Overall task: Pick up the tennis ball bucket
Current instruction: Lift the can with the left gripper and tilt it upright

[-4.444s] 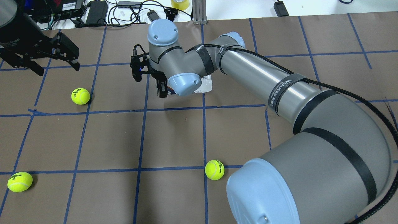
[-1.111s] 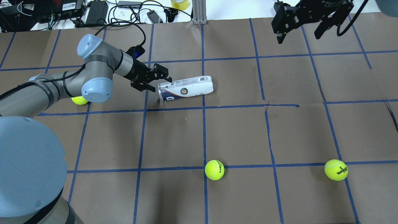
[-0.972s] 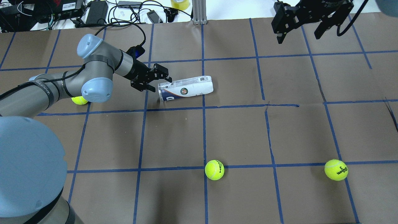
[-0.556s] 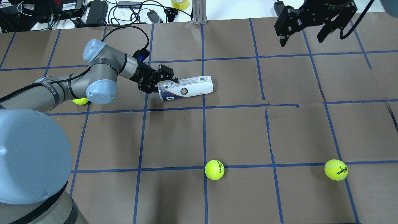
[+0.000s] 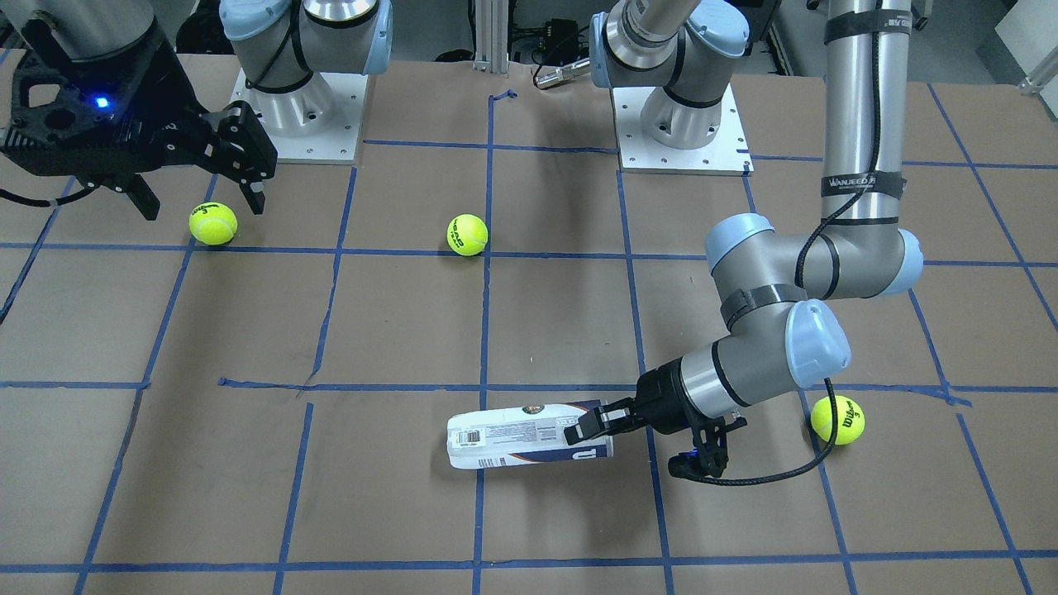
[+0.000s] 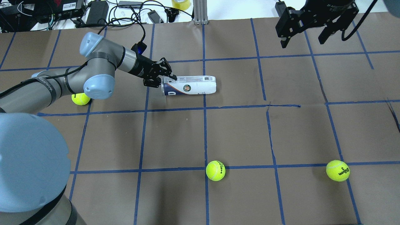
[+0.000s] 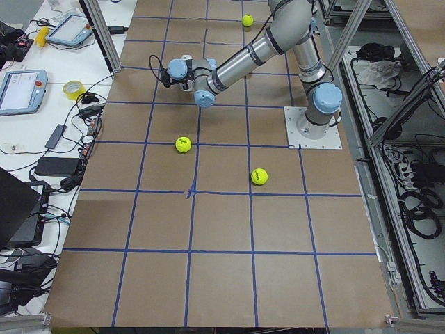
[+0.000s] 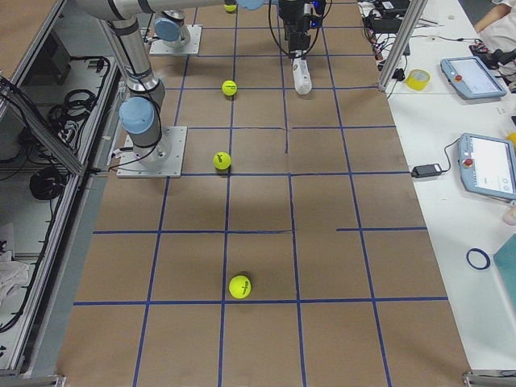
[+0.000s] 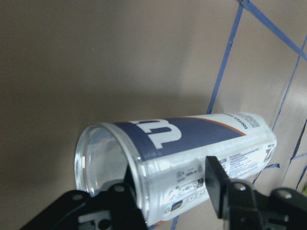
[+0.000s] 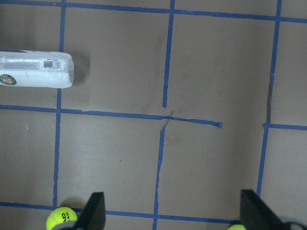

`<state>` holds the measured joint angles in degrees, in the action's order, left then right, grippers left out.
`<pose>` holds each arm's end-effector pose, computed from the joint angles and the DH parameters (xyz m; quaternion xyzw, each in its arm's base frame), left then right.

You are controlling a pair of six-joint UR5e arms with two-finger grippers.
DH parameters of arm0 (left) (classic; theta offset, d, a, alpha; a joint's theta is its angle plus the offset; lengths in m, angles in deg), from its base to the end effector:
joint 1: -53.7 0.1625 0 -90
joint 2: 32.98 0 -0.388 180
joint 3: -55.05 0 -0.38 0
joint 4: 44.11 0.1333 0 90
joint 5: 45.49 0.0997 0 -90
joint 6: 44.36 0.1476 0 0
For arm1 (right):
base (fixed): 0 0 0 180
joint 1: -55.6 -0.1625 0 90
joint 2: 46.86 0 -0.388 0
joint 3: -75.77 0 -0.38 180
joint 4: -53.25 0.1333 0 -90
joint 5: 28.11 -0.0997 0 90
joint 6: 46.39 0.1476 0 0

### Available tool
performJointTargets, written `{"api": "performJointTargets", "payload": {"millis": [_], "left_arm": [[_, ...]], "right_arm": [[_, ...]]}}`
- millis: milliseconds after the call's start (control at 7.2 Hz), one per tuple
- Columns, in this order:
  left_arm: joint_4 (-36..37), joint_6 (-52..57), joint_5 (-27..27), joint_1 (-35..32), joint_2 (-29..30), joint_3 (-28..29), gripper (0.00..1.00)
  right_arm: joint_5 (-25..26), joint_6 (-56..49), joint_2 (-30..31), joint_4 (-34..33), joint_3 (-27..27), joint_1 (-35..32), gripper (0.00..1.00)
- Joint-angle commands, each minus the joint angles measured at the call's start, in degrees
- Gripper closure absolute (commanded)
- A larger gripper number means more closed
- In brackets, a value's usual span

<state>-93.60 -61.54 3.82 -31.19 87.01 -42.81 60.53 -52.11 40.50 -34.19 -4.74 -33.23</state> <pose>-0.1753 -0.6168 0.1582 0.1733 -0.9212 -0.0149 0.3479 0.1265 -0.5083 0.4557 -0.0401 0.9984 -0.0381 0.0096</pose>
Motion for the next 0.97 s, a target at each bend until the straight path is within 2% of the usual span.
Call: {"api": "performJointTargets", "payload": {"millis": [0,139,278,417,556,694,833], "left_arm": [[-0.69,-10.37,3.39,-0.36,-1.86,5.46,1.0],[-4.7,-12.33,9.16,-1.75,-3.26,9.75,1.0],[-12.39,-12.52,15.83,-3.42,-4.23,15.45,1.0],[-17.95,-11.83,24.17,-5.61,-4.5,21.25,1.0],[-19.92,-9.38,29.64,-7.9,-4.33,23.92,1.0],[-19.42,-1.18,37.96,-10.27,-4.15,23.86,1.0],[-18.89,4.56,42.57,-12.55,-3.72,23.77,1.0]], "right_arm": [[0.04,0.0,0.0,0.07,0.0,0.06,0.0],[-0.13,0.0,0.0,-0.02,-0.09,0.06,0.0],[-0.05,0.0,0.0,0.07,-0.09,0.06,0.0],[-0.13,0.0,-0.09,-0.02,-0.09,0.06,0.0],[-0.13,-0.26,-0.17,-0.11,-0.09,0.15,0.0],[-0.13,-0.26,-0.17,-0.02,-0.09,0.15,0.0],[-0.13,-0.35,-0.17,-0.11,-0.09,0.06,0.0]]}}
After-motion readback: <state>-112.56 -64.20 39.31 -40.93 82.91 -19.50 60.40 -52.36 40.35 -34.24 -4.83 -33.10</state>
